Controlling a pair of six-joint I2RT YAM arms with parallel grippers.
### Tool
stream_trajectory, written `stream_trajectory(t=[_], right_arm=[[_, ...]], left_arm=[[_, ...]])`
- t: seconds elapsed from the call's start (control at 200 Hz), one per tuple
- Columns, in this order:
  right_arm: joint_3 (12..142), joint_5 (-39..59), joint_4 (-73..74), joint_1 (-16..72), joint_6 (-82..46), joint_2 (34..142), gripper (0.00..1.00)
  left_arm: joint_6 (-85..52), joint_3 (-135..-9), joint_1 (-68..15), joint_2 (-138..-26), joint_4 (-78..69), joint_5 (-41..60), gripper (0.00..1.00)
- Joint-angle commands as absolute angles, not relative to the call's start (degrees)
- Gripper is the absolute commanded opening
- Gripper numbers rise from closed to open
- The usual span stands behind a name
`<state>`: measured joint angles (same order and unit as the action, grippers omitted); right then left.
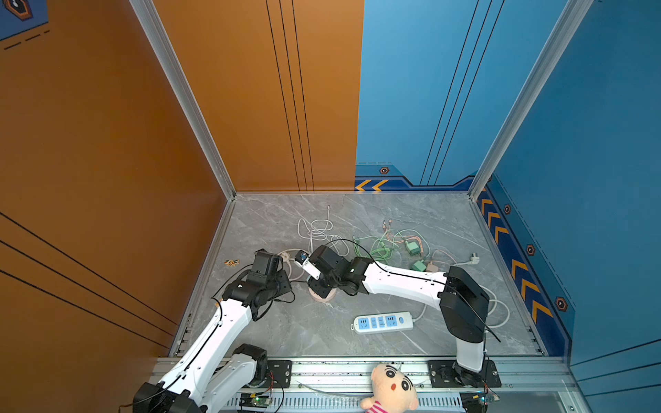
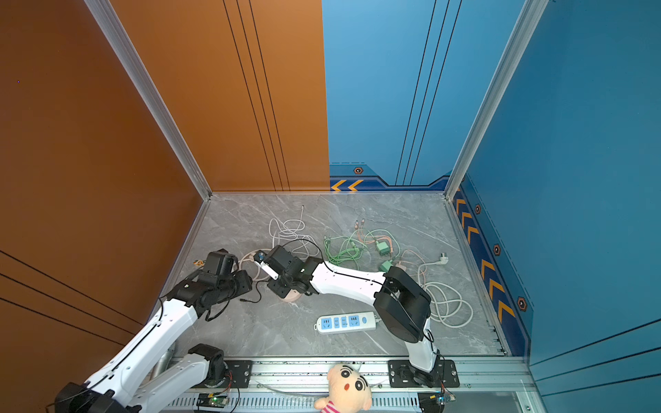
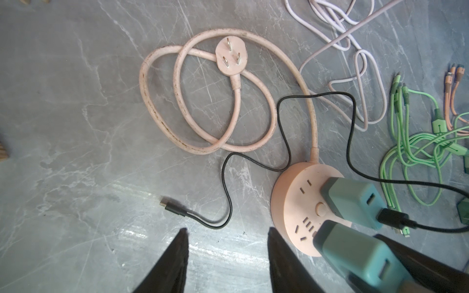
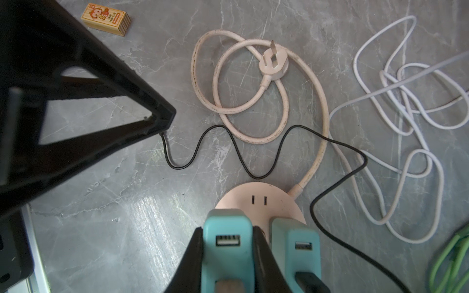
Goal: Insert the plug
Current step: 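Lower the second charger with the right gripper into the socket beside the first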
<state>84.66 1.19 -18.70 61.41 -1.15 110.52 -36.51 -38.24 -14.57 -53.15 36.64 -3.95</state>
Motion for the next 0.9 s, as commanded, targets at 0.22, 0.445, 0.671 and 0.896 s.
stream_trajectory(t=[0.22, 0.445, 0.671, 0.896], right_arm=[[82.5, -0.5, -16.9, 61.4, -3.0, 111.7, 0.00], [81.4, -1.6, -16.0, 61.4, -2.9, 111.6, 0.00], [81.1, -2.3, -15.8, 61.2, -2.7, 112.1, 0.00], [80.9, -2.0, -15.6, 61.2, -3.0, 112.2, 0.00]], left_arm=[[-37.1, -38.2, -14.2, -52.2, 36.2, -3.0, 0.51], [-37.3, -38.5, -14.2, -52.4, 36.3, -3.1, 0.51], [-37.8, -38.5, -14.2, -51.7, 36.3, -3.8, 0.51], [-37.8, -38.8, -14.2, -51.5, 36.3, -4.1, 0.51]])
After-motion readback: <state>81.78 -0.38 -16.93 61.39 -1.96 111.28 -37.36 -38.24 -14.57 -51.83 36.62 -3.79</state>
